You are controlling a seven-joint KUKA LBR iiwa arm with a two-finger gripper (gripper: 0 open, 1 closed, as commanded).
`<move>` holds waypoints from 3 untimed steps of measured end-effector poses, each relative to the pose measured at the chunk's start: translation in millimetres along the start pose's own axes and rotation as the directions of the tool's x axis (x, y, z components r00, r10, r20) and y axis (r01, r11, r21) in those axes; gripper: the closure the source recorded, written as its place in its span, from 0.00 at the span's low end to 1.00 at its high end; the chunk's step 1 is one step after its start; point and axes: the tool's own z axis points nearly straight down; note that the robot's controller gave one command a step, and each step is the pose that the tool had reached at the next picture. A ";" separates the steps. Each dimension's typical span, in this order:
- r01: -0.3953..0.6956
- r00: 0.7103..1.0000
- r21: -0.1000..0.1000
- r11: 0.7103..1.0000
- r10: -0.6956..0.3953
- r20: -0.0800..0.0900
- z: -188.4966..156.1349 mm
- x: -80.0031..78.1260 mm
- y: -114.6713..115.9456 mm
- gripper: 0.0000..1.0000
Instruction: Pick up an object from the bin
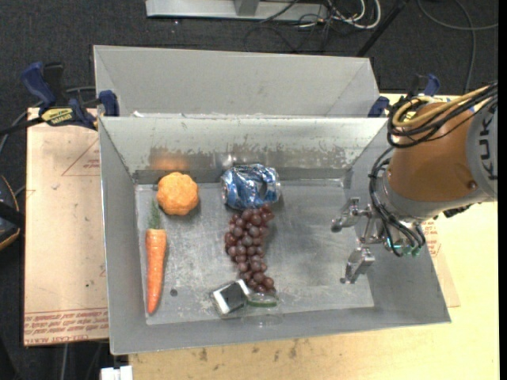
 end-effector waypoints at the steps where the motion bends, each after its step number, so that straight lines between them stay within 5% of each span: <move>1: 0.002 1.000 0.001 1.000 -0.002 0.007 -4.2 -1.9 0.3 0.00; 2: 0.218 0.976 0.007 0.976 -0.218 0.014 29.2 -37.9 44.2 0.00; 3: 0.353 0.936 0.001 0.936 -0.353 0.005 28.5 -49.5 79.4 0.00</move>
Offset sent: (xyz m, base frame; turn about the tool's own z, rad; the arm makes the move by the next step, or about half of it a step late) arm 0.0764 0.1032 -0.0774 -0.4909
